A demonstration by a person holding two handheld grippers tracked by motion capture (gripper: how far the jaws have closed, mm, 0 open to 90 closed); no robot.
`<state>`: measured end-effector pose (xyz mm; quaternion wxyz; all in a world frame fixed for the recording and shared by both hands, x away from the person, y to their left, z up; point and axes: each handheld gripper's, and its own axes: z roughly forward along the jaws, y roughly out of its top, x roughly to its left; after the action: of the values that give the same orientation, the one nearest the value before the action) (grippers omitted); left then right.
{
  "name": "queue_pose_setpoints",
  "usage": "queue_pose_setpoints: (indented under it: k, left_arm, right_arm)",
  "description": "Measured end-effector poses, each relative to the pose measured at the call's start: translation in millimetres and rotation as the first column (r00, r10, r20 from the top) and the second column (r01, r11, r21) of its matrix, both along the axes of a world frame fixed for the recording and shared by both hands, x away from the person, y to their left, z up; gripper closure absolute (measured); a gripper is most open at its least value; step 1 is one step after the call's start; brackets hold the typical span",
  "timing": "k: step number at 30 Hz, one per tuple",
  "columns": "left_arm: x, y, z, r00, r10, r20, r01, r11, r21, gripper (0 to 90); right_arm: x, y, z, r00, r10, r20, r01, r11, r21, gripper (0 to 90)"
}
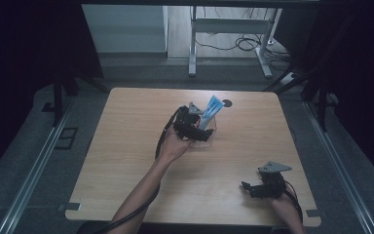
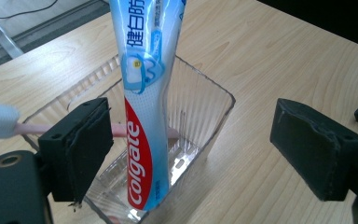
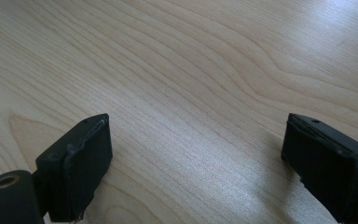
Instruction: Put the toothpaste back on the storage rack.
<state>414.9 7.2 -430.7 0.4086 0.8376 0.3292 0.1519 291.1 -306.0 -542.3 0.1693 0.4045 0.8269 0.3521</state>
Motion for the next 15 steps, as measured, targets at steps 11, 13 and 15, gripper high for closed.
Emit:
queue_pose_setpoints:
  k: [11,13,15]
  left_arm:
    - [-10.8,9.3,-4.6,1.0000,-0.004,0.006,0.004,0.9999,-0.010,13.2]
    - [-13.2,11.1,-5.1,1.0000,-0.005,0.007,0.005,0.9999,-0.009,13.2]
    - [-15.1,13.0,-5.9,0.9999,-0.005,0.013,0.005,1.0000,-0.008,13.2]
  right_arm:
    - [0.0,-0.1,0.1,1.0000,0.001,-0.001,-0.001,1.000,-0.001,8.6]
    - [0.0,-0.1,0.1,1.0000,0.001,-0.001,-0.001,1.000,-0.001,8.5]
    - [0.0,-0.1,0.1,1.0000,0.001,-0.001,-0.001,1.000,-0.001,8.6]
